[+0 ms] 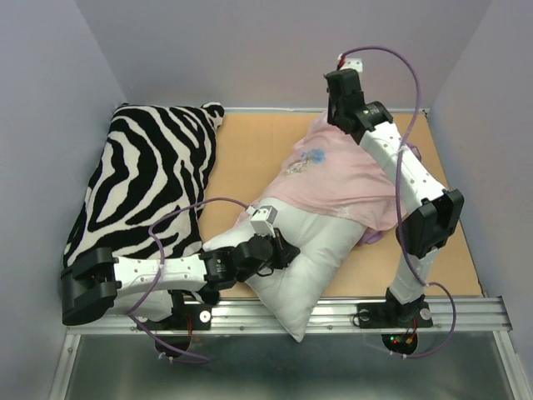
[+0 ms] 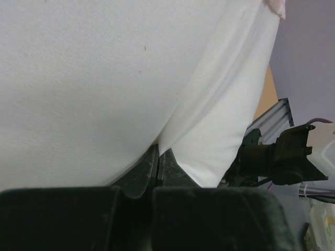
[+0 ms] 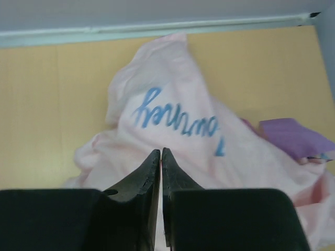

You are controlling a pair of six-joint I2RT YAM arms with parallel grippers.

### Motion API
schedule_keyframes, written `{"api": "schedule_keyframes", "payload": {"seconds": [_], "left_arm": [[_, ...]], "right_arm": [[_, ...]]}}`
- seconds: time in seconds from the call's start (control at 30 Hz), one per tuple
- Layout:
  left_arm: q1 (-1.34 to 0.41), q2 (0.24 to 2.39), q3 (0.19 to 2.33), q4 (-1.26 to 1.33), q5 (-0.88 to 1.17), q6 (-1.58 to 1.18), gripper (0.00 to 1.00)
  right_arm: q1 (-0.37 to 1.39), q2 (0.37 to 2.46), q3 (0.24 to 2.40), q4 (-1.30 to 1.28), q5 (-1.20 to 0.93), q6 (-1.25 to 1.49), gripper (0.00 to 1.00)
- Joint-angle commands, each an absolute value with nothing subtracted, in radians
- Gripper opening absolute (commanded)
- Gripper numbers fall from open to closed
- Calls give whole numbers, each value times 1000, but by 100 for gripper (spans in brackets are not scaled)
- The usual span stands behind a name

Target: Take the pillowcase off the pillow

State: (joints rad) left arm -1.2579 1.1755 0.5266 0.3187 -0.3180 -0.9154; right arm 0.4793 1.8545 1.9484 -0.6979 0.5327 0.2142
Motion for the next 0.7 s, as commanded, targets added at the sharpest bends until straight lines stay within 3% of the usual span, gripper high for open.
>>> {"api": "schedule_keyframes", "payload": {"seconds": [0.0,0.07,0.13,0.2,0.27,0.37,0.67], "left_arm": [[-1284,1218,436,132,-262,-930,0],[-1287,1221,428,138,-261,-933,0],[-1289,1220,419,143,-259,-934,0],[-1292,1216,414,150,-259,-934,0],[-1292,1218,419,150,-261,-927,0],[-1292,1223,428,152,-261,-920,0],[-1292,1224,446,150,-261,-907,0]], "right_arm": [[446,1852,2049,-759,603,224,11],[439,1848,2037,-758,623,229,7],[433,1833,2028,-759,553,230,11],[437,1813,2013,-752,256,198,40],[490,1799,1987,-752,253,155,61],[534,1758,1907,-747,275,126,69],[552,1634,1678,-726,218,91,71]]}}
